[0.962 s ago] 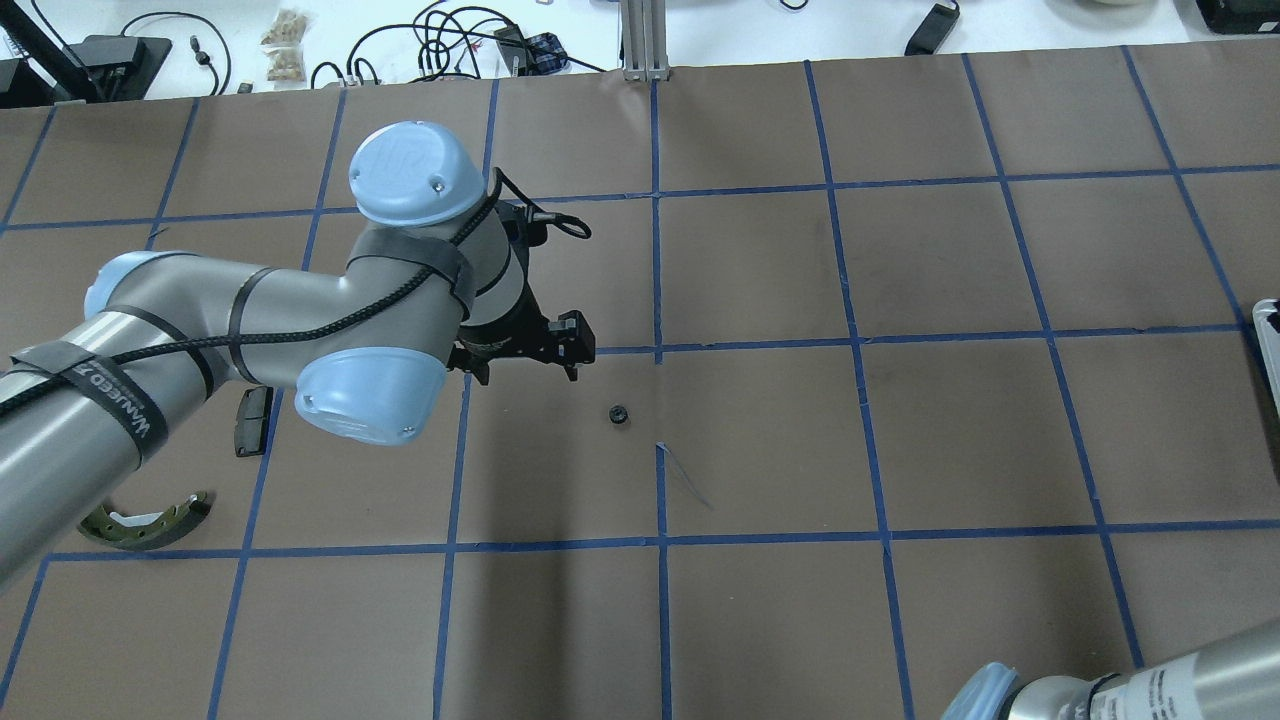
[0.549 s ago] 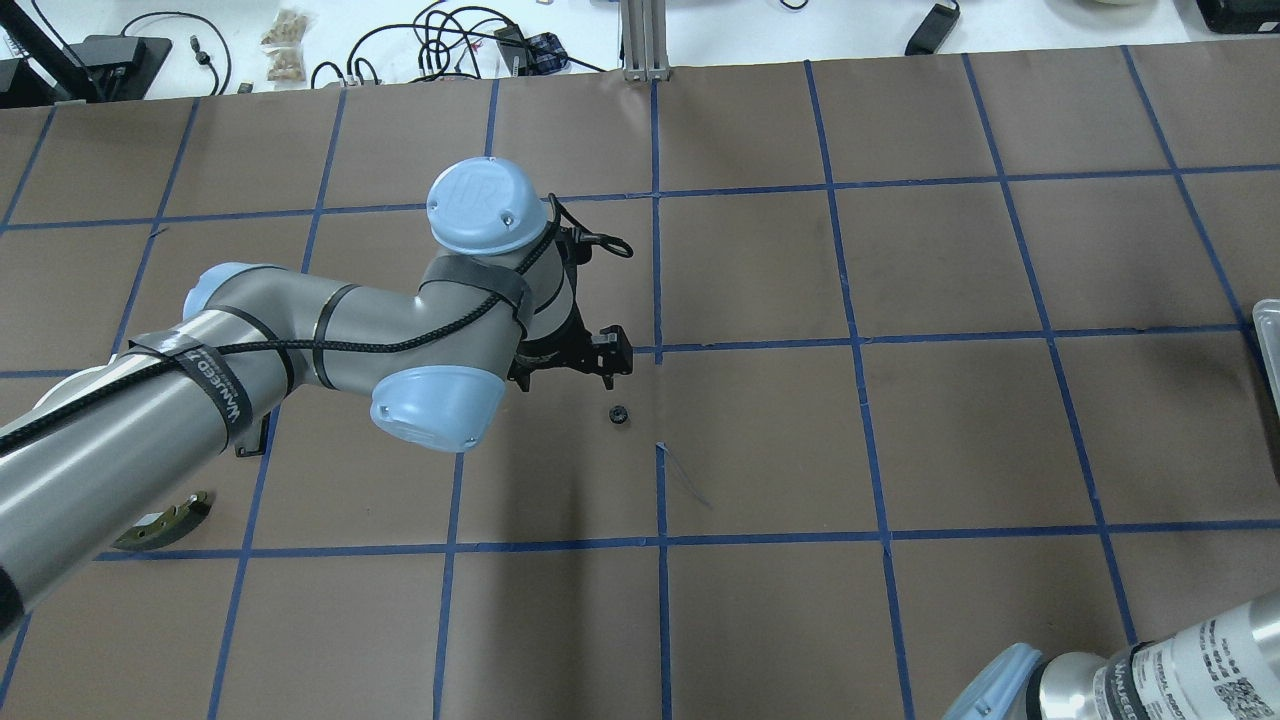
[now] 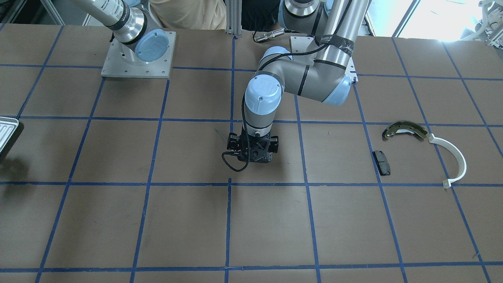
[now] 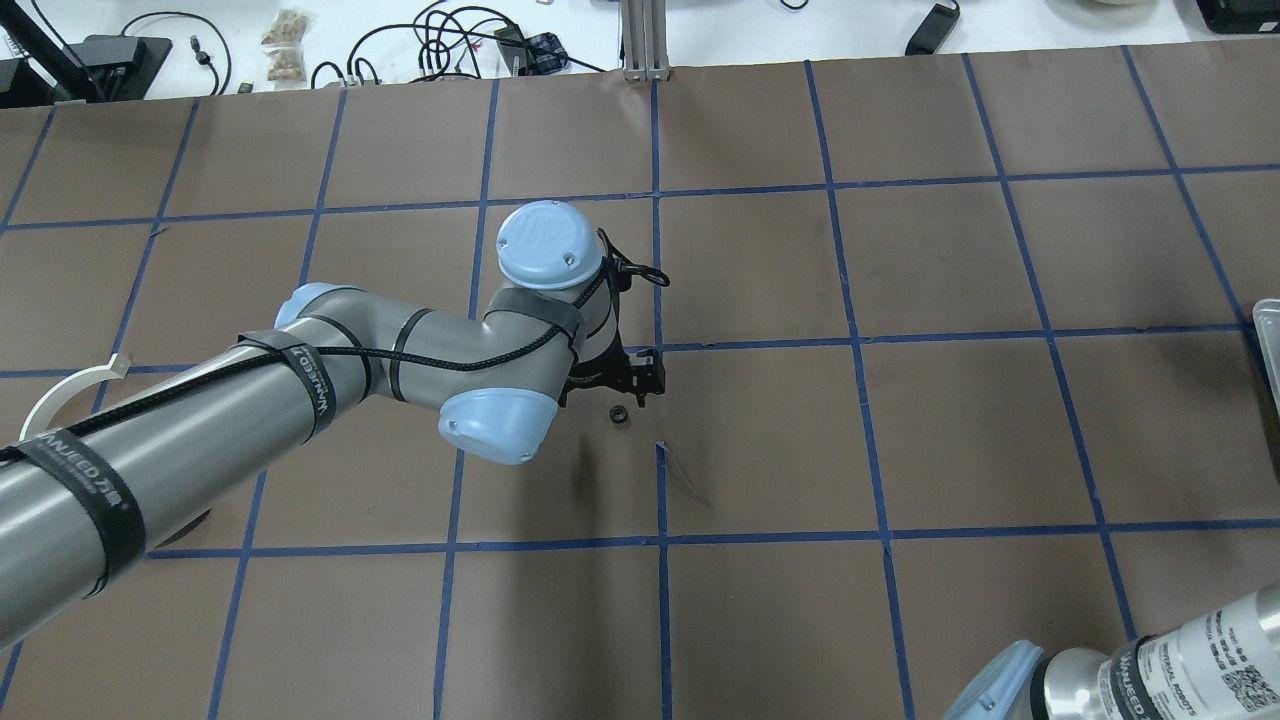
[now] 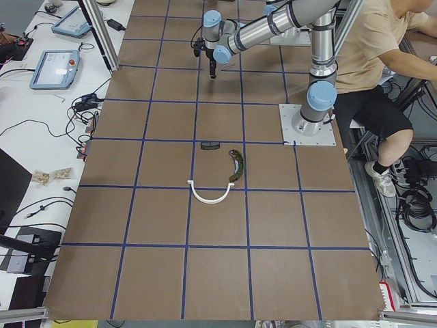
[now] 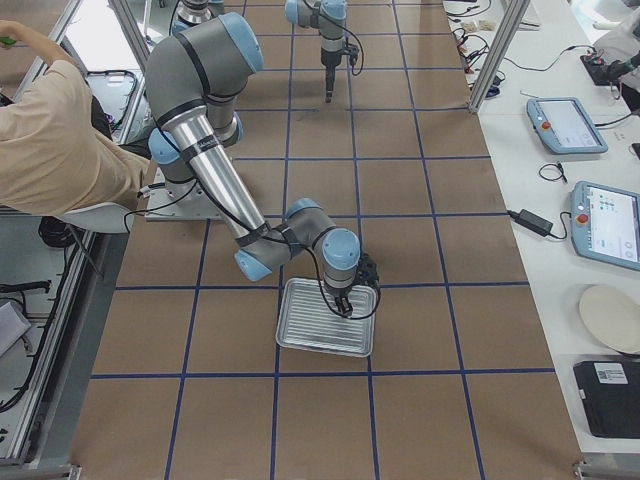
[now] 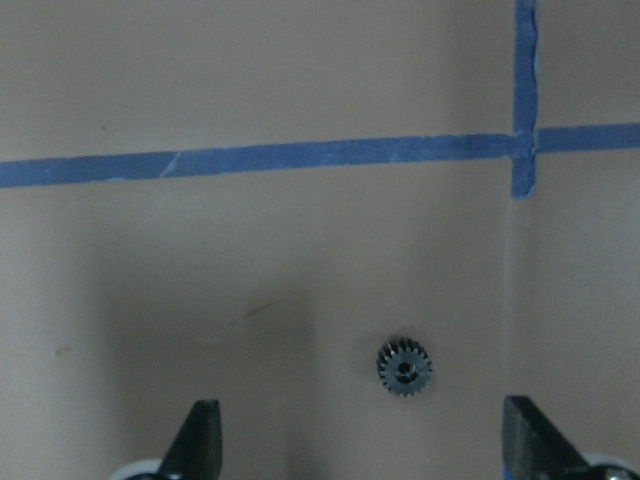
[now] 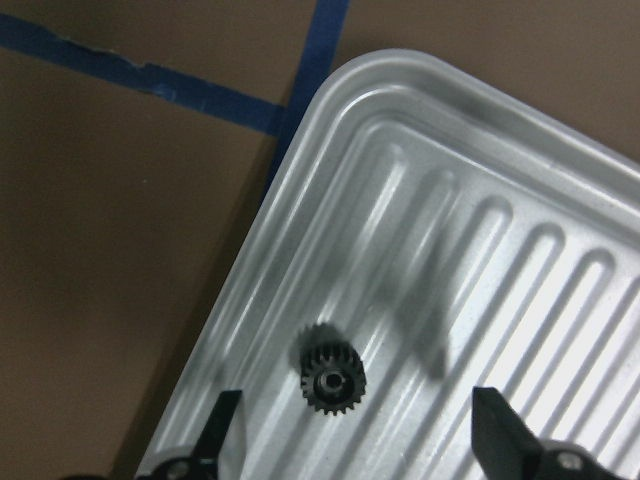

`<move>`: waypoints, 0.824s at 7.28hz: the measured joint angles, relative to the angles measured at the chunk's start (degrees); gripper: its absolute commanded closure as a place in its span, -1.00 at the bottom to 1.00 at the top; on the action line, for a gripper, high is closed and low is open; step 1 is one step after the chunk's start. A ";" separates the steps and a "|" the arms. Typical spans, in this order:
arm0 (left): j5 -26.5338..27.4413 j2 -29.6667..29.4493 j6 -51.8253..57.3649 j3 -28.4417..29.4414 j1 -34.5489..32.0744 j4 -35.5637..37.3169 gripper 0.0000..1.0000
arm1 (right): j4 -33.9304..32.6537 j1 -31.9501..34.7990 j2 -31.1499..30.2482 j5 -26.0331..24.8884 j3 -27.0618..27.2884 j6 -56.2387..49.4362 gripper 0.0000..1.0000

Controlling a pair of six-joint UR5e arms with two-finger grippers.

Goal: Place bearing gear from tray to pile

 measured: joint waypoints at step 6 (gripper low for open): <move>-0.53 -3.61 -0.49 -0.02 -0.99 3.63 1.00 | 0.21 0.03 0.36 1.10 0.01 0.68 0.83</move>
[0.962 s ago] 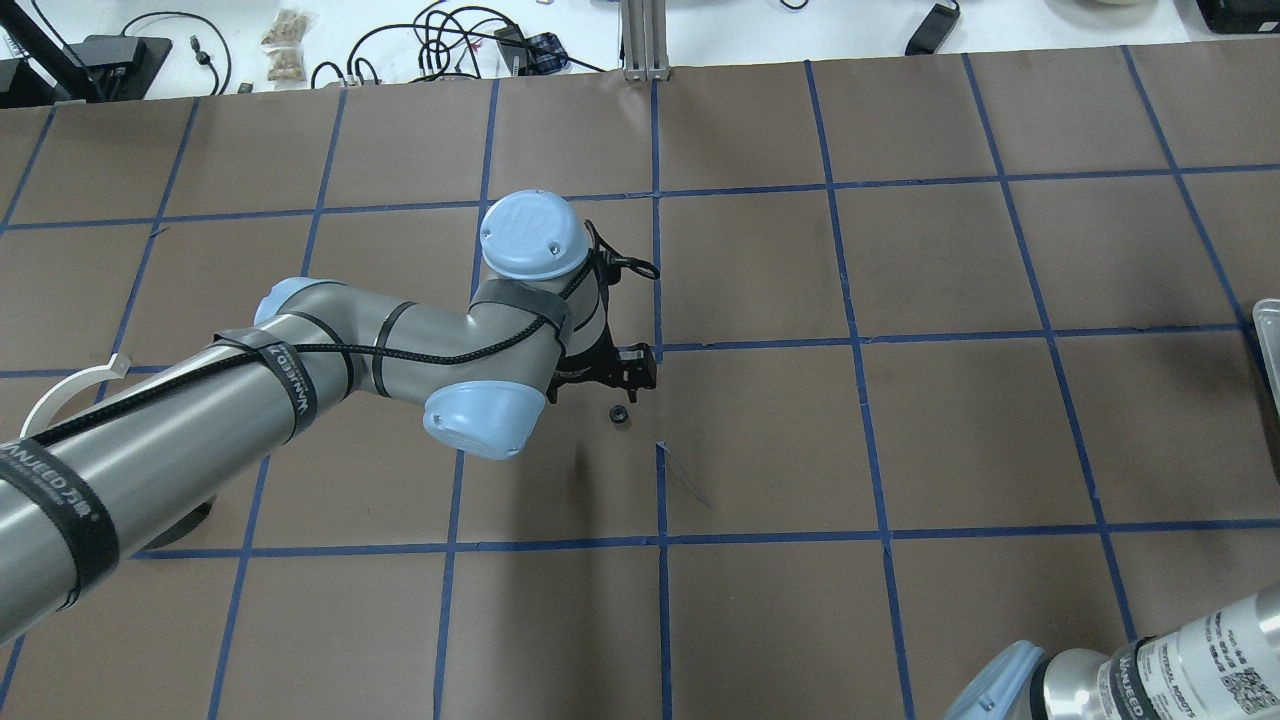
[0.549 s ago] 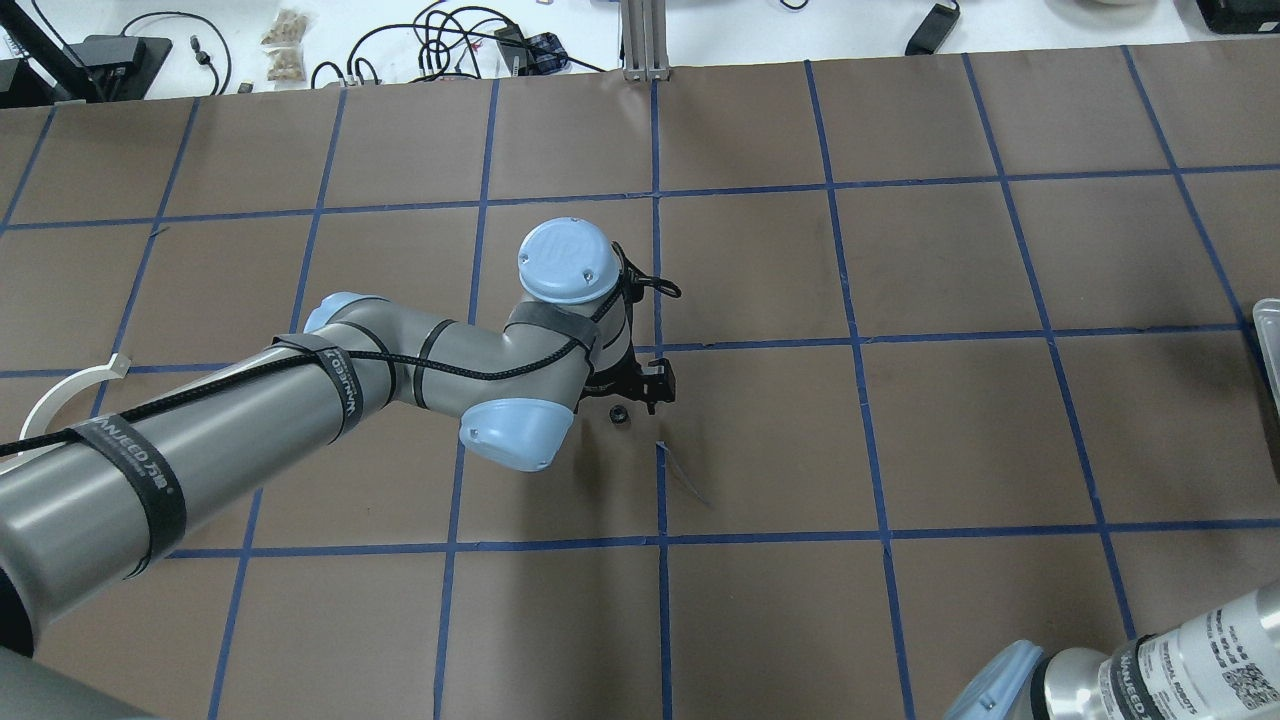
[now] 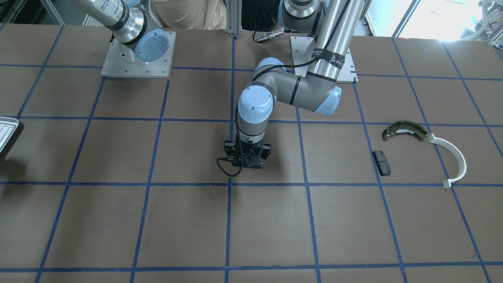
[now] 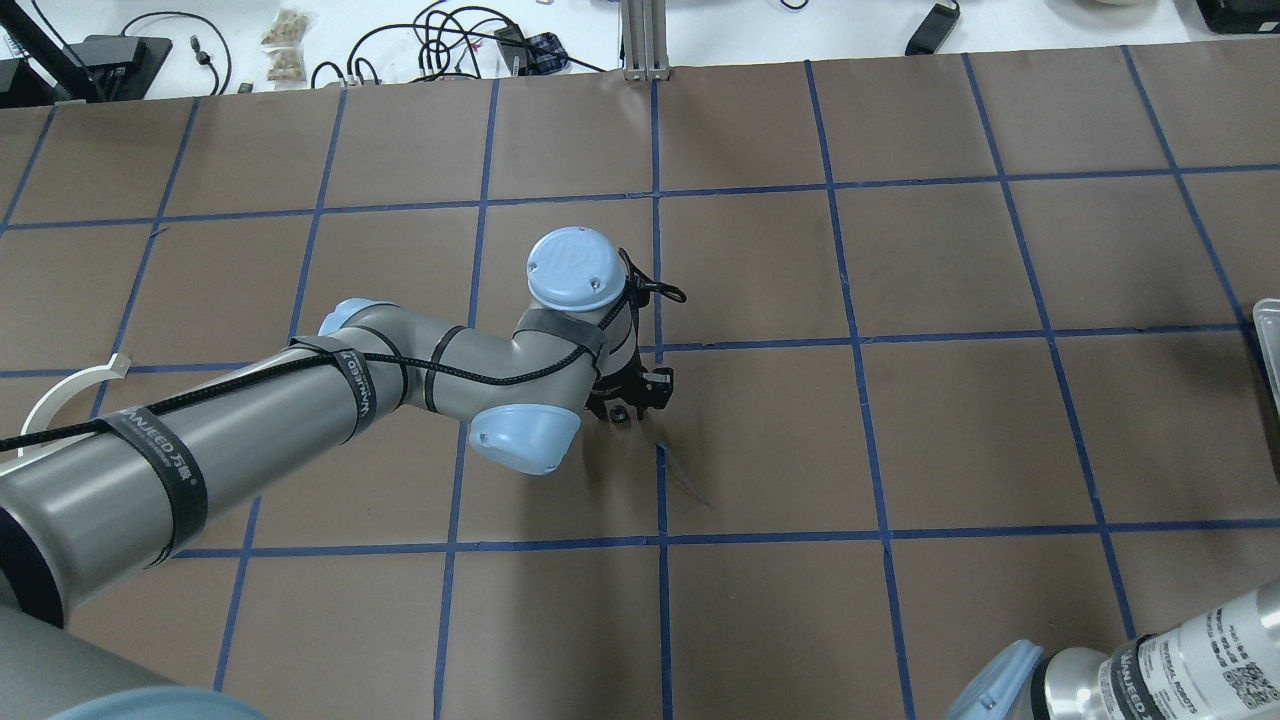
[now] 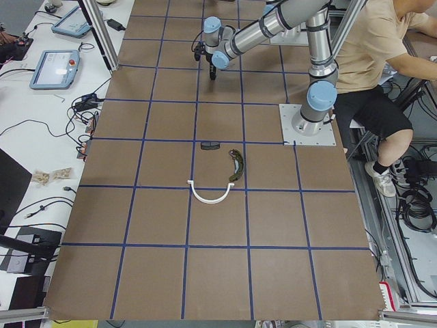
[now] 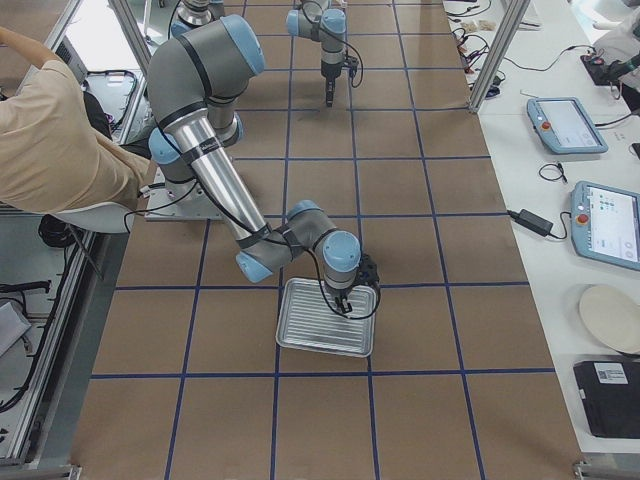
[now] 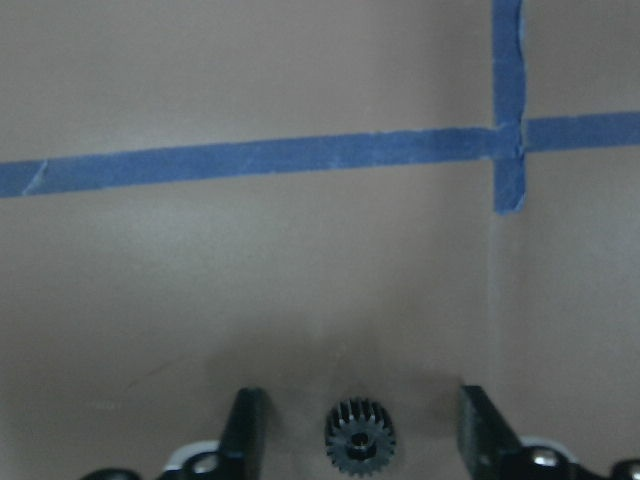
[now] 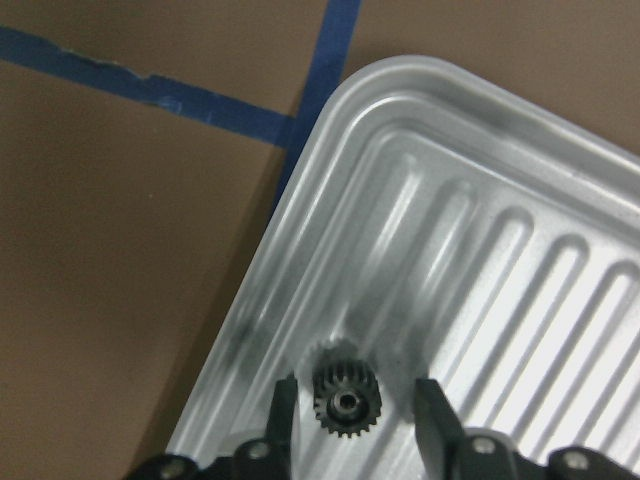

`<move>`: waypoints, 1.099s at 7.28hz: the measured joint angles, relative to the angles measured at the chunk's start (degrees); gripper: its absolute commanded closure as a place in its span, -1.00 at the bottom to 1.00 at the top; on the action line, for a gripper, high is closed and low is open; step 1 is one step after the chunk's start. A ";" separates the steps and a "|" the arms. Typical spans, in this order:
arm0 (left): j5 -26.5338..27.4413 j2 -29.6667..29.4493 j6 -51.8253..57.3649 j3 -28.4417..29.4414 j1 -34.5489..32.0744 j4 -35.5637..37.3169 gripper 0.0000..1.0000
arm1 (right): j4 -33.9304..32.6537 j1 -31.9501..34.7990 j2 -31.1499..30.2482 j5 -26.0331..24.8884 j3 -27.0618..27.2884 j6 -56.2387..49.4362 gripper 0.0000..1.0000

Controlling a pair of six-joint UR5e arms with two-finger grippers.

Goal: Place bearing gear from tray to pile

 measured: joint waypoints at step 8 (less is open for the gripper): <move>-1.28 4.99 10.40 7.62 11.95 -14.49 1.00 | 6.80 18.23 -13.56 0.08 1.30 14.43 1.00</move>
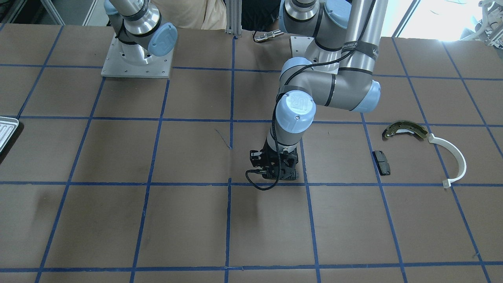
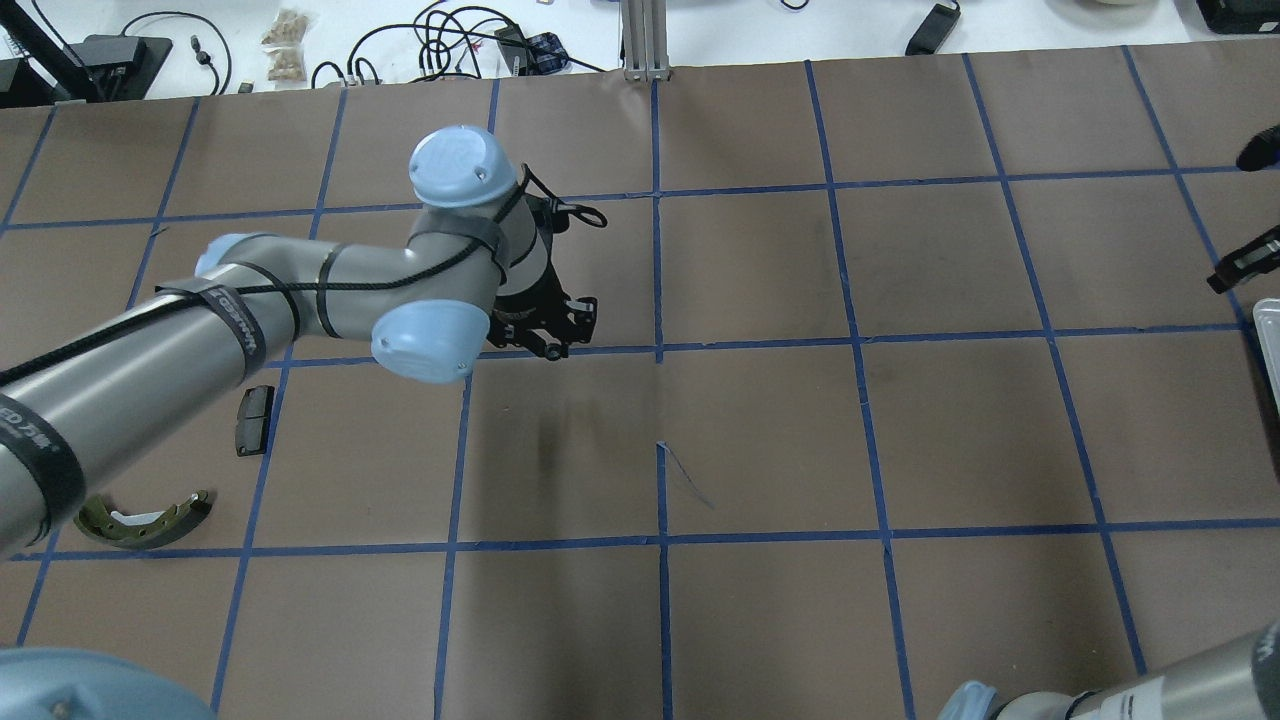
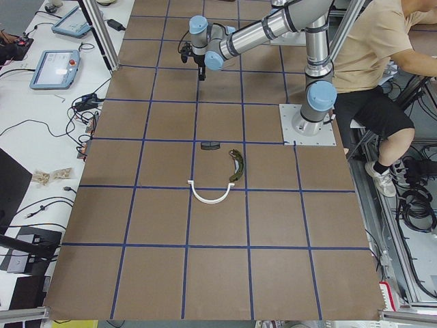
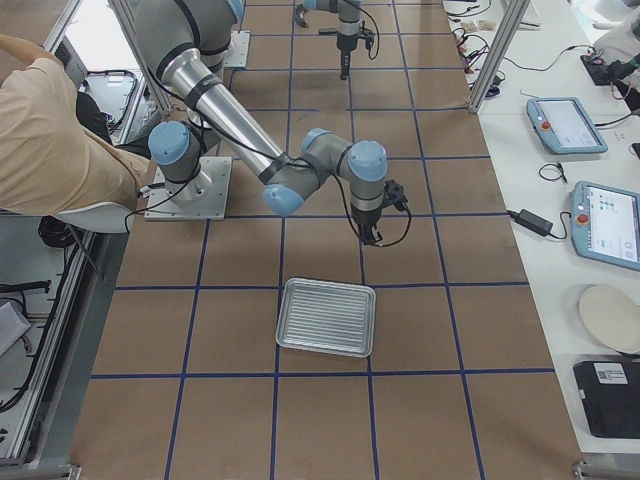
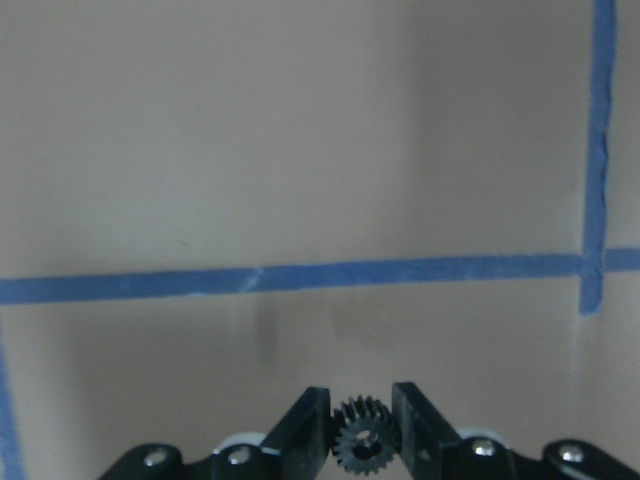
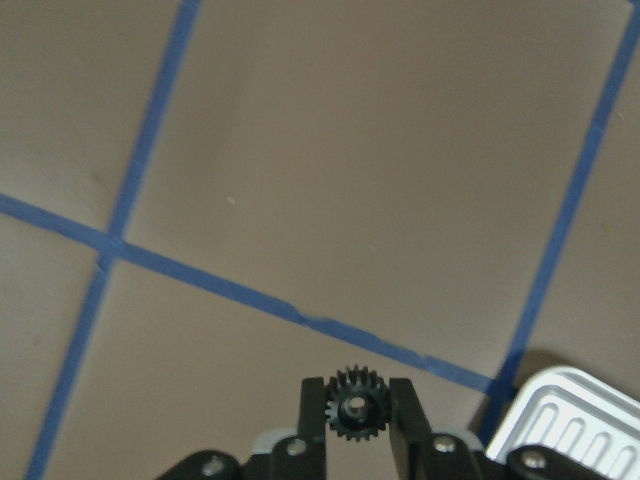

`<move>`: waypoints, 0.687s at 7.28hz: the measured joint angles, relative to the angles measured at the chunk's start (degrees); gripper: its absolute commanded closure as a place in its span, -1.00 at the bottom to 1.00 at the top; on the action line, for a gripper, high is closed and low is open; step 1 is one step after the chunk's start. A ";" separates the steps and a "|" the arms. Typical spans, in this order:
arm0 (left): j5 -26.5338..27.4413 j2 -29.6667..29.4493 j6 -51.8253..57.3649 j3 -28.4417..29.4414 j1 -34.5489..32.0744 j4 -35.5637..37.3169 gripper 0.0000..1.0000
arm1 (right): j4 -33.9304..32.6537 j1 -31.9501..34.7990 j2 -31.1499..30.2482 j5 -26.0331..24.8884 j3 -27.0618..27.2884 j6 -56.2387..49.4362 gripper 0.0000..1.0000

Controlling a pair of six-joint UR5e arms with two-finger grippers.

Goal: Place bearing gear from tray to pile

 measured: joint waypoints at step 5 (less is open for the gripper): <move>4.33 3.67 27.45 6.88 23.75 -14.82 1.00 | 1.73 38.09 -6.59 0.04 5.86 46.31 1.00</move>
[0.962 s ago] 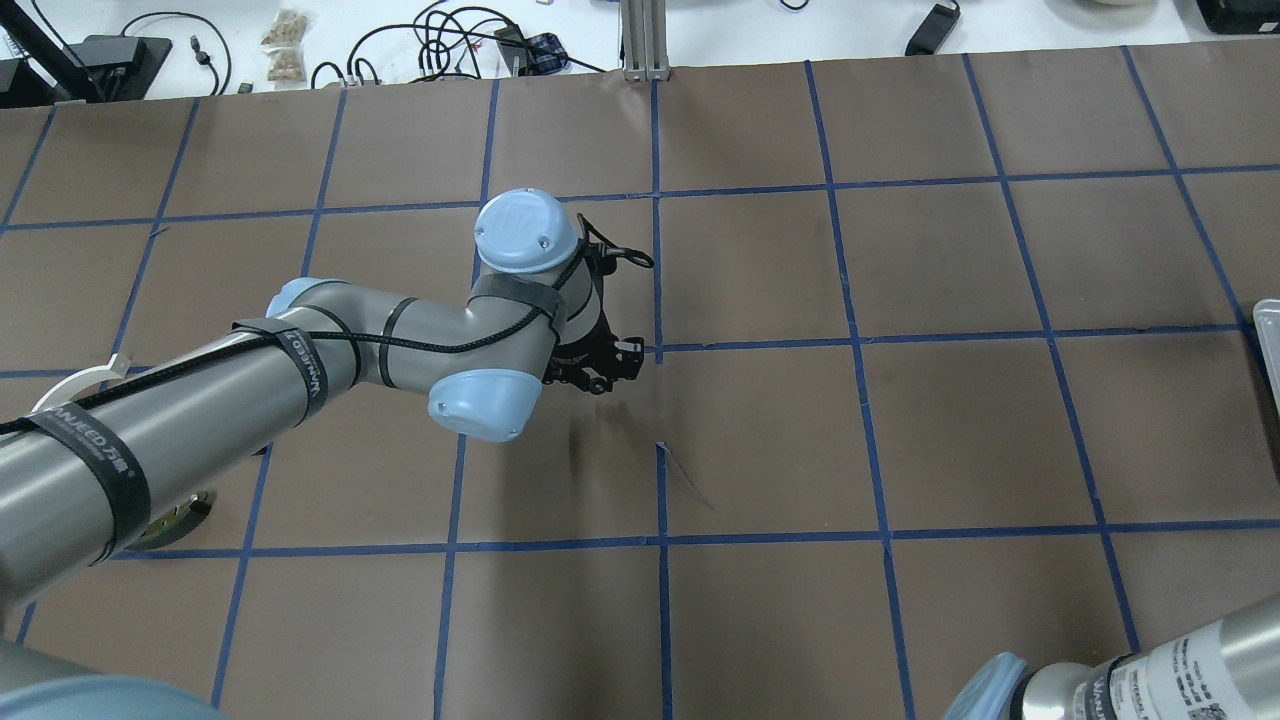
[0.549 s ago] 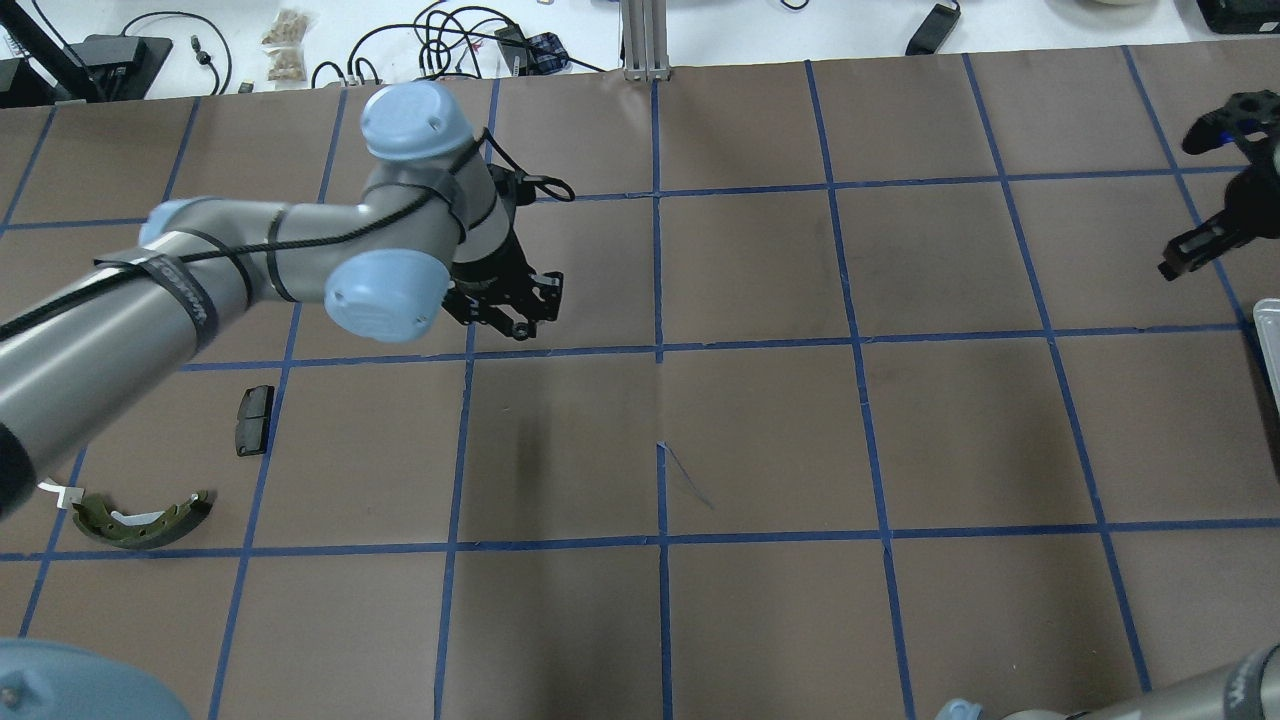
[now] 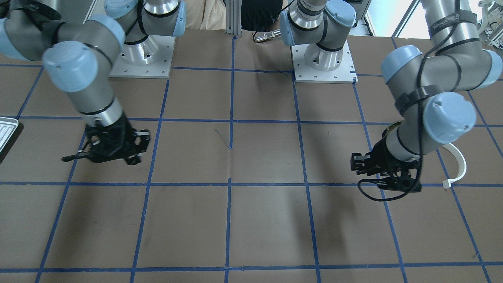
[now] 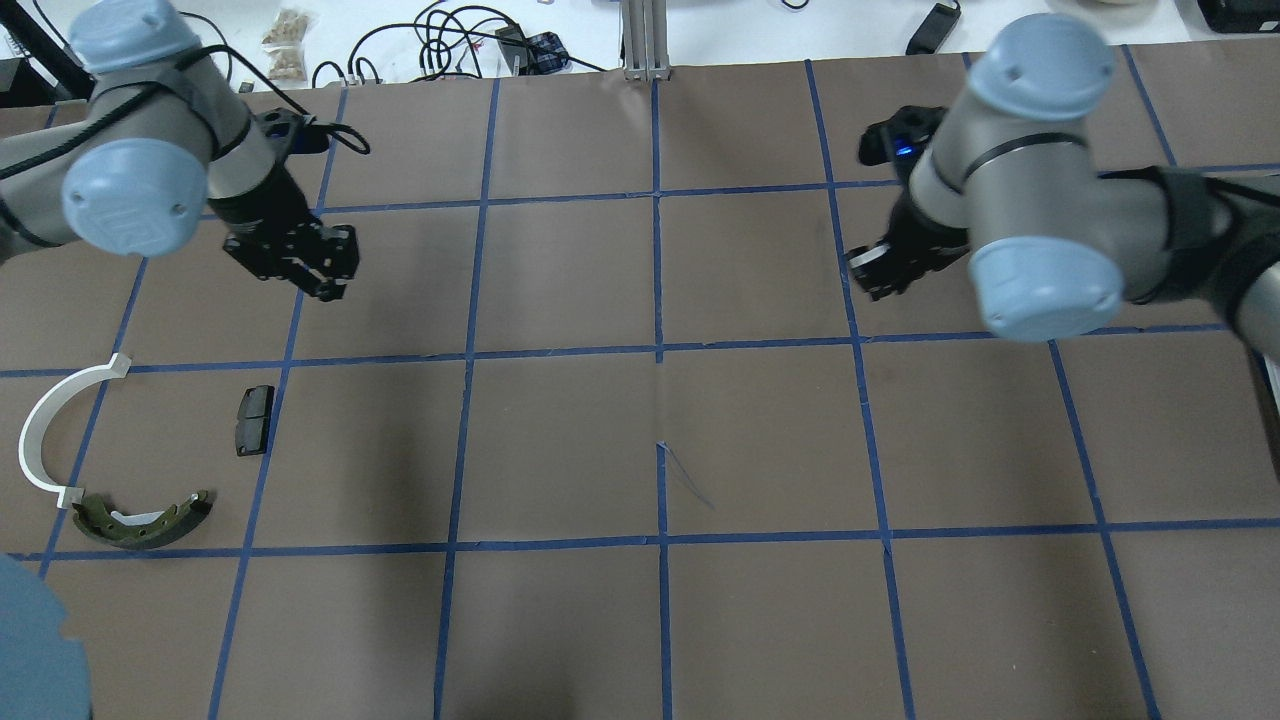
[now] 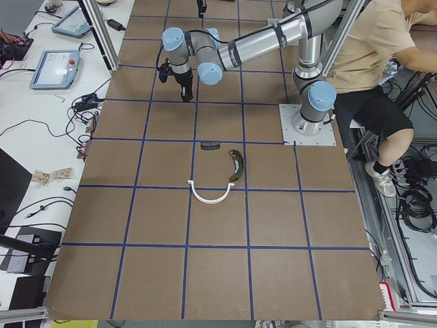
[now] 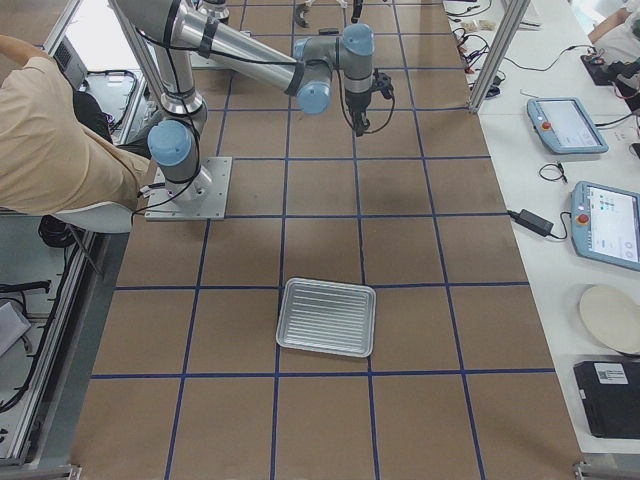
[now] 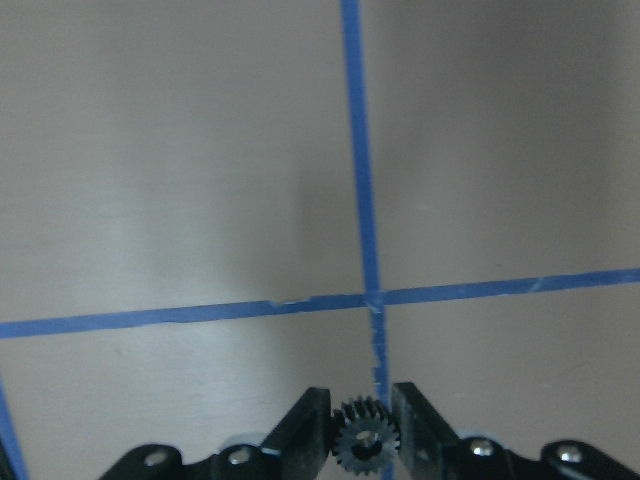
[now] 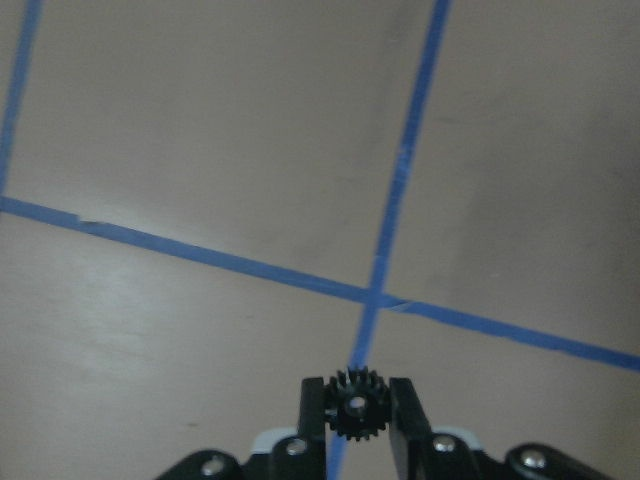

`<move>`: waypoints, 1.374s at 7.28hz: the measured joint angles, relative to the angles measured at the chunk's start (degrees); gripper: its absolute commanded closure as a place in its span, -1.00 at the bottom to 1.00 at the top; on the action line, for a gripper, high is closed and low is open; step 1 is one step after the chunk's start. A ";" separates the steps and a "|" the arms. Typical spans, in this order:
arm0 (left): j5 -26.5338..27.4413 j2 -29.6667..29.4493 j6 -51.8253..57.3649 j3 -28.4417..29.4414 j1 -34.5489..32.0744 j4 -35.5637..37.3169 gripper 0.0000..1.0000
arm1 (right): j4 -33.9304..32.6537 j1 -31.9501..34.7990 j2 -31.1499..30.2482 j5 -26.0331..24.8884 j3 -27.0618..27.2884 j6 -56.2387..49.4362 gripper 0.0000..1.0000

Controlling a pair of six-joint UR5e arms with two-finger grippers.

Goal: Place bearing gear from tray to pile

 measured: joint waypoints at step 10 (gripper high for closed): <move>1.62 -4.17 19.96 -12.46 21.43 10.12 1.00 | -0.09 19.54 9.09 -1.07 -9.51 30.13 -1.00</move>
